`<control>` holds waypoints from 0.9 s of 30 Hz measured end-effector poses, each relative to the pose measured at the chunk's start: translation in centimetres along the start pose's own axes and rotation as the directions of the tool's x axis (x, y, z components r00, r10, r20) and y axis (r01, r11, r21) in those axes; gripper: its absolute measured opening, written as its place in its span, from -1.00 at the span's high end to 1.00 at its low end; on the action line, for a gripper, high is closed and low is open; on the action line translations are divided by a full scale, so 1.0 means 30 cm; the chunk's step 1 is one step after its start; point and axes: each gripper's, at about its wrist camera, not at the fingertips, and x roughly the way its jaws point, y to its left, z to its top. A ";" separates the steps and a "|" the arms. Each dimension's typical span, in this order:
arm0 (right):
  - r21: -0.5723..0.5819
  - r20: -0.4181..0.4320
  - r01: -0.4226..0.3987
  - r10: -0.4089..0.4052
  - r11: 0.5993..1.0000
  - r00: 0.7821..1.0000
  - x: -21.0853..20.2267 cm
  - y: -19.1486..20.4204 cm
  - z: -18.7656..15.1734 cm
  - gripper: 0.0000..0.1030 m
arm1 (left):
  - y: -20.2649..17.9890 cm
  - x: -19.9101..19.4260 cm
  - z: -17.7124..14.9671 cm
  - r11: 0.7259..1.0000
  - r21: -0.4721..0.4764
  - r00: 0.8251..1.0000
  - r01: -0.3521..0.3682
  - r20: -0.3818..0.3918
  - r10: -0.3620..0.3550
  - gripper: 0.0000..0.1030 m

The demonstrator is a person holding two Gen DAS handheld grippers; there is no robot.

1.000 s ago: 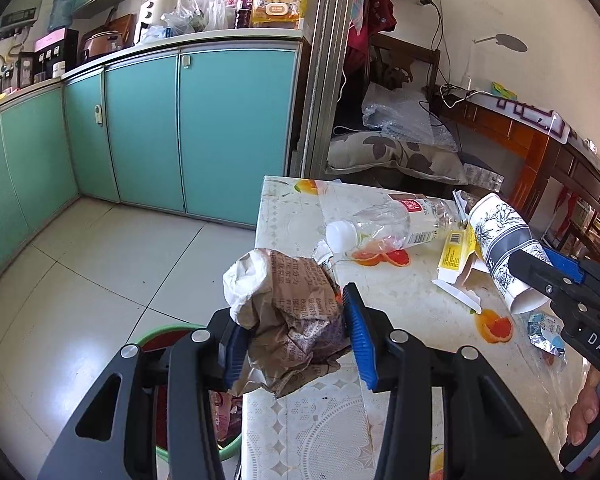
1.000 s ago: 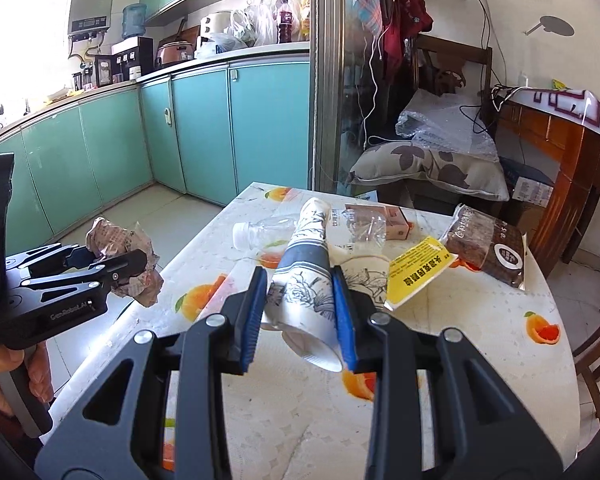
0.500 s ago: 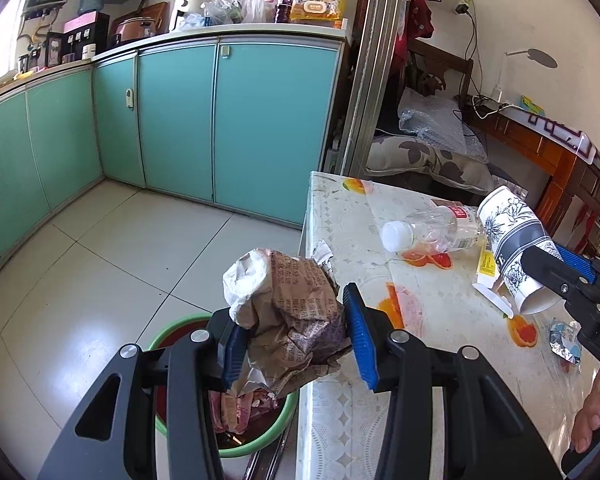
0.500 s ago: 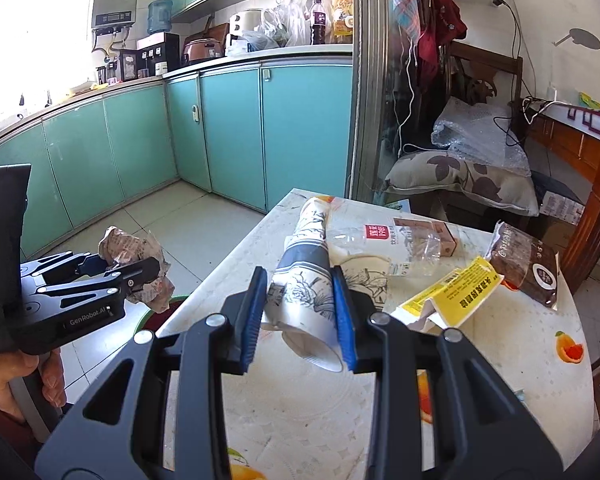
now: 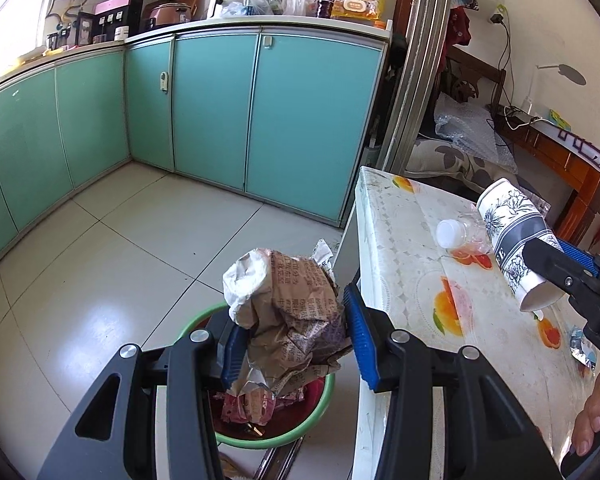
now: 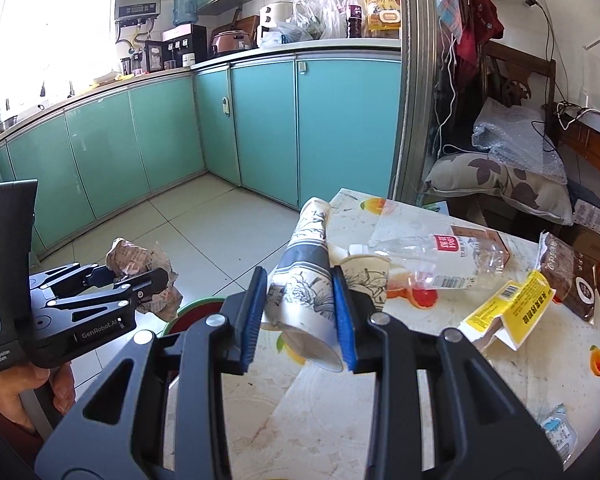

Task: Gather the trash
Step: 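Carry the paper cup and brown paper over to the red bin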

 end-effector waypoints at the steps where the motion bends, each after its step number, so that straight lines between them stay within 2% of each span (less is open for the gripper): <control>1: -0.003 -0.001 -0.005 0.005 1.000 1.000 0.006 0.009 0.003 0.38 | 0.009 0.000 0.000 1.000 -0.006 1.000 -0.003 0.000 0.003 0.17; 13: -0.023 -0.053 -0.092 0.090 0.996 0.994 0.108 0.106 0.023 0.38 | 0.095 0.006 -0.007 0.997 -0.047 0.998 -0.055 -0.016 0.054 0.17; 23: -0.064 -0.075 -0.143 0.138 0.988 0.988 0.160 0.180 0.052 0.38 | 0.106 0.021 -0.008 0.997 -0.044 0.997 -0.069 -0.033 0.068 0.17; 27: -0.056 -0.108 -0.174 0.167 0.983 0.980 0.205 0.194 0.066 0.38 | 0.108 0.023 -0.006 0.996 -0.048 0.997 -0.069 -0.033 0.067 0.17</control>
